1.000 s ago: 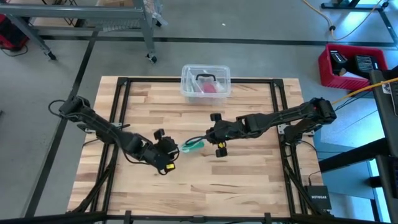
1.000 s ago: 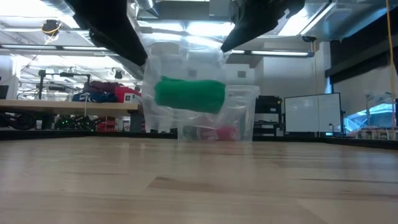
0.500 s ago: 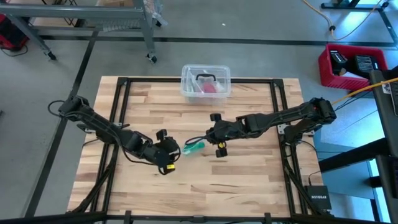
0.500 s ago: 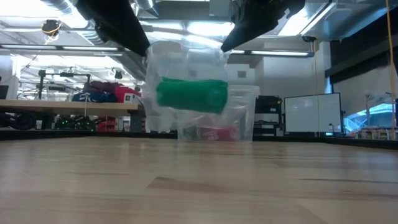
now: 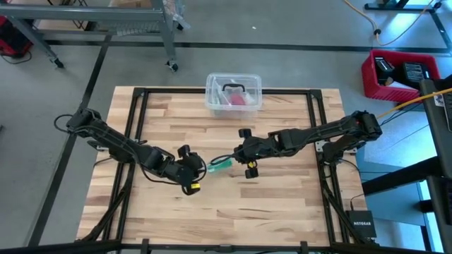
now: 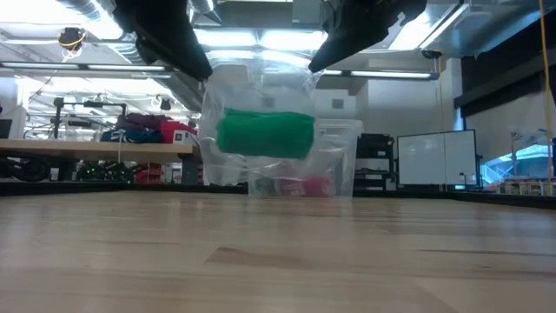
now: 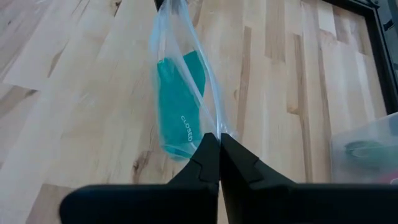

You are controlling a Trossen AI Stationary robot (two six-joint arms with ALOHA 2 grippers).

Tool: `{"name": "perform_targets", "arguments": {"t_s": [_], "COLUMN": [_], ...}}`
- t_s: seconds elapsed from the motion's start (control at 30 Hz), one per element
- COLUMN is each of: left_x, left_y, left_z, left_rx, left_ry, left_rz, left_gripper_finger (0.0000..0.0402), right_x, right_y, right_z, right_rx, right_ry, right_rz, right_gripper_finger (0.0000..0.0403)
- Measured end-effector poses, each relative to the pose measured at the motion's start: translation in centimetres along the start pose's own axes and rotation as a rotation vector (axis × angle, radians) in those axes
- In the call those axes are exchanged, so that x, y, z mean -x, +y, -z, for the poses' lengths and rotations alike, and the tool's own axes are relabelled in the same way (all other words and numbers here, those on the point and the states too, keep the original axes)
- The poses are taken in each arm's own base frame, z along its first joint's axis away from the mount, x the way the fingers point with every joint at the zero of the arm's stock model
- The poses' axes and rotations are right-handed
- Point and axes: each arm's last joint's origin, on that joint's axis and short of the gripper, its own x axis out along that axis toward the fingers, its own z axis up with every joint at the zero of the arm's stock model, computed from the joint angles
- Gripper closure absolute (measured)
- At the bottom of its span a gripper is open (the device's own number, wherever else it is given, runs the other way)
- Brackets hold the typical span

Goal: Roll bandage
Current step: Close the transparent zip bag

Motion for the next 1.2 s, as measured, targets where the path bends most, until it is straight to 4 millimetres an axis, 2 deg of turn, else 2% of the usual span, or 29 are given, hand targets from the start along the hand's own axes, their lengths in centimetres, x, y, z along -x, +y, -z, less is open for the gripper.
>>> {"name": "perform_targets", "arguments": {"t_s": [0.27,0.63,0.83,1.2], "left_x": [0.01,0.01,0.02,0.02], "left_y": [-0.01,0.00,0.10,-0.02], "left_z": [0.00,-0.01,0.15,-0.02], "left_rx": [-0.026,-0.032,-0.041,-0.036], "left_ry": [0.000,0.001,0.016,-0.001], "left_rz": [0.002,0.003,-0.007,0.004], "left_gripper_finger": [0.0370,0.0327,0.0320,0.0362], "right_x": [0.00,0.00,0.00,0.00], "right_y": [0.00,-0.01,-0.01,-0.01], "right_z": [0.00,0.01,0.01,0.01], "right_rx": [0.000,0.000,0.000,0.000], "right_ry": [0.000,0.001,0.001,0.001], "right_rz": [0.001,0.003,0.003,0.003], "right_gripper_finger": [0.0401,0.0401,0.0401,0.0401]}}
